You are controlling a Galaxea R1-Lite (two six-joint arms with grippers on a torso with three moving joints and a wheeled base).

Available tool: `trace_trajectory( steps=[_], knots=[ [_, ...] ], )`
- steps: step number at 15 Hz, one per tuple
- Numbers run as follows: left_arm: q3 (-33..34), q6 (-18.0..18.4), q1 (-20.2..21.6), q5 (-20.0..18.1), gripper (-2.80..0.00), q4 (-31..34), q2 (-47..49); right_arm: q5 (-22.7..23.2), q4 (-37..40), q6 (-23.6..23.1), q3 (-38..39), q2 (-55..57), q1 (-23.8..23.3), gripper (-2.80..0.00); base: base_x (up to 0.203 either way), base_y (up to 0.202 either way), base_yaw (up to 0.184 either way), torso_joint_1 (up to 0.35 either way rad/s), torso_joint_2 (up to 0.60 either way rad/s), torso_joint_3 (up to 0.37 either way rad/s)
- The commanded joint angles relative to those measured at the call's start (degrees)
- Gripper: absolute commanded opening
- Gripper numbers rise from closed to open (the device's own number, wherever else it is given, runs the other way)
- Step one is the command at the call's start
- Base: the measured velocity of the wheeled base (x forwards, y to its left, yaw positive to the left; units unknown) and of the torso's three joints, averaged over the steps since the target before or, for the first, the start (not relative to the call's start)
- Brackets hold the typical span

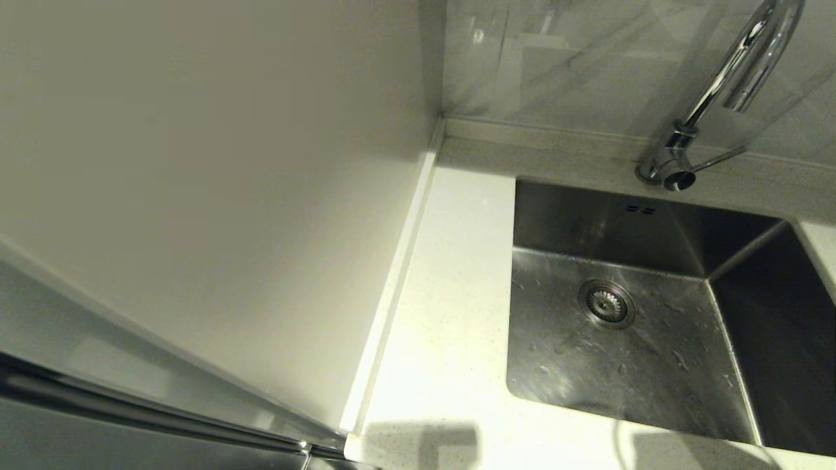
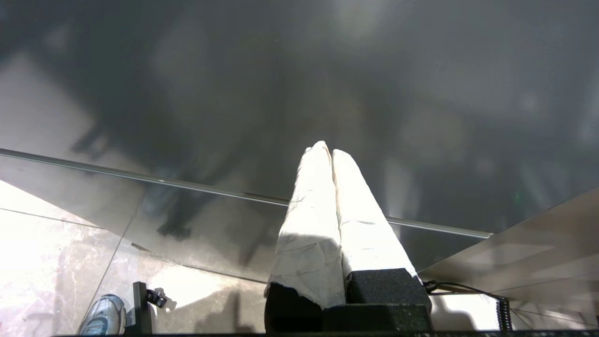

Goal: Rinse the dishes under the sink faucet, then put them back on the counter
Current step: Put a plate back to the table from the sink

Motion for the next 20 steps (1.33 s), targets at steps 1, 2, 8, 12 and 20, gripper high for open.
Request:
trace_trajectory(
  steps=[1,2,8,12,20],
  knots=[
    [0.2,0.0,0.0,0.0,-2.8,0.0,0.0,0.3,3.8,-0.3,-0.9,0.1,-5.1,-2.8,0.0,0.0,0.0,0.0,0.0,0.0],
    [0.2,0.0,0.0,0.0,-2.8,0.0,0.0,0.3,5.1,-0.4,-1.0,0.4,-7.6,-2.8,0.0,0.0,0.0,0.0,0.0,0.0],
    [0.2,0.0,0.0,0.0,-2.8,0.0,0.0,0.2,18.2,-6.8,0.0,4.3,-17.6,-2.8,0.0,0.0,0.0,0.0,0.0,0.0],
    [0.2,0.0,-0.1,0.0,-2.8,0.0,0.0,-3.5,30.8,-16.0,1.8,9.6,-19.2,-2.8,0.0,0.0,0.0,0.0,0.0,0.0],
    [0.2,0.0,-0.1,0.0,-2.8,0.0,0.0,-3.7,27.8,-21.8,3.0,22.6,-19.3,-2.8,0.0,0.0,0.0,0.0,0.0,0.0]
  ],
)
